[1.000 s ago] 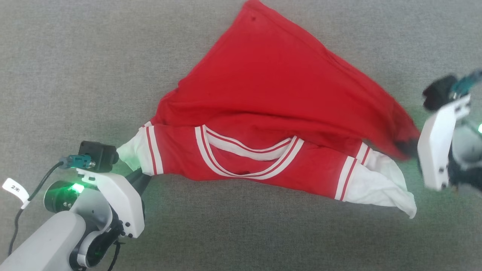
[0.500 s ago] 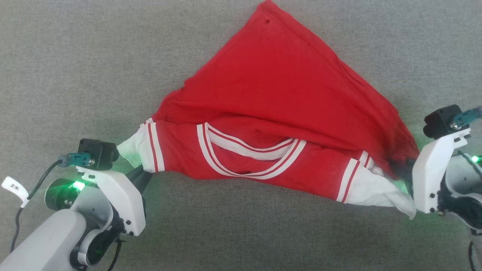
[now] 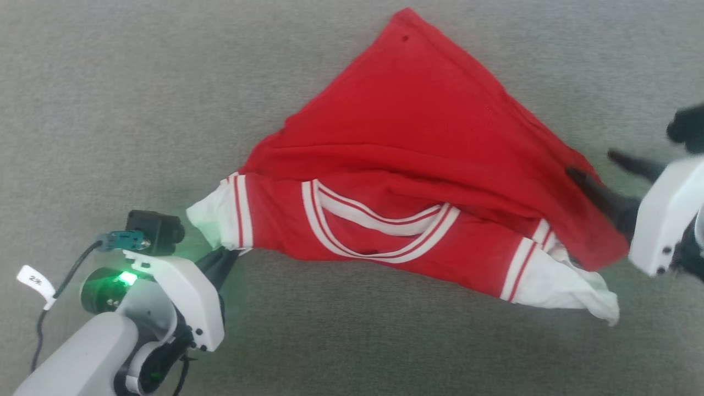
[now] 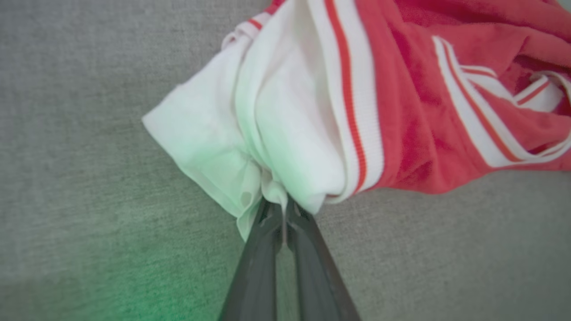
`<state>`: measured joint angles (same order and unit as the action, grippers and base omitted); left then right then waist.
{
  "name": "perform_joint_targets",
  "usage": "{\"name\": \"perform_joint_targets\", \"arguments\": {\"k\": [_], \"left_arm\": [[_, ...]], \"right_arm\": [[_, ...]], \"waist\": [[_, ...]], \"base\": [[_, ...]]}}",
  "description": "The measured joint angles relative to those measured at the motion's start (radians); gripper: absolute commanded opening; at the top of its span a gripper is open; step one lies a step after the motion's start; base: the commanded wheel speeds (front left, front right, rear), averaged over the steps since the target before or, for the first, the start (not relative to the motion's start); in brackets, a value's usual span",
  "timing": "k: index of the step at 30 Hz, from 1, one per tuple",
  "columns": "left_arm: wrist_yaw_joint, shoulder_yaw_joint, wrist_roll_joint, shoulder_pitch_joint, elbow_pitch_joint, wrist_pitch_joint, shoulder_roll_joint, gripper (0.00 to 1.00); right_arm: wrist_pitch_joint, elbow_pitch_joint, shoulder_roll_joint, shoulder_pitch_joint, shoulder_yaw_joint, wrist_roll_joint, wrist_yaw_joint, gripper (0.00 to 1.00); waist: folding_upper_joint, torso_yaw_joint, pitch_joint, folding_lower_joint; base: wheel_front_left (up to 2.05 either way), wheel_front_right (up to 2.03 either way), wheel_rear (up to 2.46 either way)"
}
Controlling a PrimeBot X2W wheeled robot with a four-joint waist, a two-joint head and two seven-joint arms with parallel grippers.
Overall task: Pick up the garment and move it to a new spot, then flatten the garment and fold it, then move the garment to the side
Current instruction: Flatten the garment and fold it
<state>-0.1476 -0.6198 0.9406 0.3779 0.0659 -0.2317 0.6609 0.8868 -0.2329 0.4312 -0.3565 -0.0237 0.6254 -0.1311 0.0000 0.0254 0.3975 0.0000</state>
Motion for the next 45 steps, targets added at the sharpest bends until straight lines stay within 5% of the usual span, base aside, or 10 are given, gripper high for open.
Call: {"name": "perform_joint_targets", "arguments": {"k": [8, 23, 33, 34, 36, 45], "left_arm": [[0.034, -0.045, -0.018, 0.051, 0.019, -0.004, -0.057, 0.00], [0.157, -0.149, -0.051, 0.188, 0.161, 0.024, -0.264, 0.00], [0.219, -0.174, -0.051, 0.221, 0.244, 0.070, -0.334, 0.00], [0.223, -0.174, -0.051, 0.223, 0.250, 0.073, -0.337, 0.00], [0.229, -0.175, -0.050, 0.228, 0.263, 0.077, -0.340, 0.00], [0.240, -0.148, -0.015, 0.258, 0.292, 0.056, -0.304, 0.00]], "right_arm": [[-0.060, 0.116, 0.012, -0.220, -0.083, -0.043, 0.000, 1.00], [-0.199, 0.686, 0.127, -0.685, -0.405, -0.032, 0.000, 1.00], [0.016, 0.902, 0.188, -0.831, -0.625, 0.100, 0.004, 1.00], [0.040, 0.907, 0.195, -0.843, -0.635, 0.127, 0.004, 0.76], [0.066, 0.908, 0.204, -0.856, -0.656, 0.159, 0.004, 0.00], [-0.058, 0.908, 0.195, -0.875, -0.726, 0.211, -0.001, 0.00]], "waist": [[0.0000, 0.081, 0.021, 0.0000], [-0.0001, 0.339, 0.091, 0.0000], [0.0000, 0.444, 0.136, 0.0000], [0.0000, 0.445, 0.139, 0.0000], [0.0000, 0.444, 0.141, 0.0000], [0.0000, 0.389, 0.123, 0.0000]], "base": [[0.00, 0.00, 0.00], [0.00, 0.00, 0.00], [0.00, 0.00, 0.00], [0.00, 0.00, 0.00], [0.00, 0.00, 0.00], [0.00, 0.00, 0.00]]}}
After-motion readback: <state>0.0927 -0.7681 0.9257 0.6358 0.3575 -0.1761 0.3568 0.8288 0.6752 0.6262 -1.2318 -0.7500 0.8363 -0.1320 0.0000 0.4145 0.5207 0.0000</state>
